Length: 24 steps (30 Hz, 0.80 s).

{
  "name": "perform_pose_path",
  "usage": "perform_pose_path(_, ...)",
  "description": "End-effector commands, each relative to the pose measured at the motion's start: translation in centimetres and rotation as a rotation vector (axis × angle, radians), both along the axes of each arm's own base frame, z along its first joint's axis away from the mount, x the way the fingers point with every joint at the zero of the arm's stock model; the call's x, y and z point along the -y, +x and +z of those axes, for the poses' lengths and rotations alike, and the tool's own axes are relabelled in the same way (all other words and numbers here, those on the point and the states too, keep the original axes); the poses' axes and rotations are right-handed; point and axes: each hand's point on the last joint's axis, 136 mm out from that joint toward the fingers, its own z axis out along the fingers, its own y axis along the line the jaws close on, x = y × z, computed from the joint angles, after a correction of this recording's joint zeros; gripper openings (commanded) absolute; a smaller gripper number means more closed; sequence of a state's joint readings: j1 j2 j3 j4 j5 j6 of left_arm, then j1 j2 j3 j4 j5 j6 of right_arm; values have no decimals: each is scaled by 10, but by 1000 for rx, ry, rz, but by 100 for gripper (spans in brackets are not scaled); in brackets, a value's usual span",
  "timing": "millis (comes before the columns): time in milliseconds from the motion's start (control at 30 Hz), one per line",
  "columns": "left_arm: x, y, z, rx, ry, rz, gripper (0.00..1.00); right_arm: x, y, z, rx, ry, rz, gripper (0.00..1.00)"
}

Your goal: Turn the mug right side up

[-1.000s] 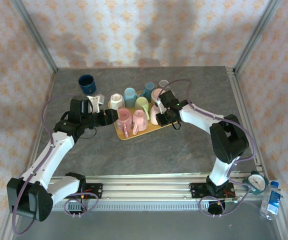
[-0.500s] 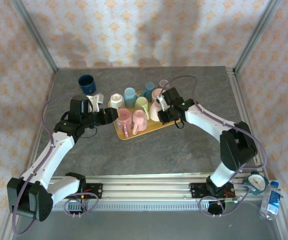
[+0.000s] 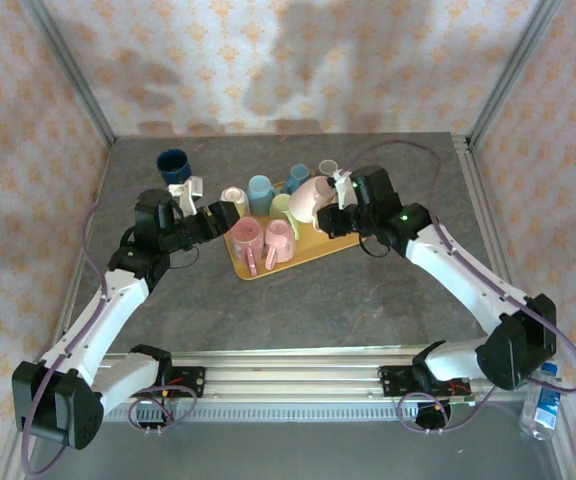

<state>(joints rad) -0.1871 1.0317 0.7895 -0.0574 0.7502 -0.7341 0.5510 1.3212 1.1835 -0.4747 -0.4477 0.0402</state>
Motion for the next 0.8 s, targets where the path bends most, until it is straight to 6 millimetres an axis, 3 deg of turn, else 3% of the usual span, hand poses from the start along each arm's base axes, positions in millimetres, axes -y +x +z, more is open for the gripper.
perform_pose_path(0, 13, 2, 36, 76, -152, -18, 60, -20, -3, 69, 108, 234, 25, 0)
perform_pose_path(333, 45, 3, 82, 125, -395, -40, 59, -30, -13, 144, 165, 552, 37, 0)
perform_pose_path(567, 73, 5, 101, 125, -490, -56, 54, -34, -13, 165, 160, 706, 39, 0)
perform_pose_path(767, 83, 7, 120, 156, -595, -38, 52, -35, -13, 173, 153, 779, 37, 0)
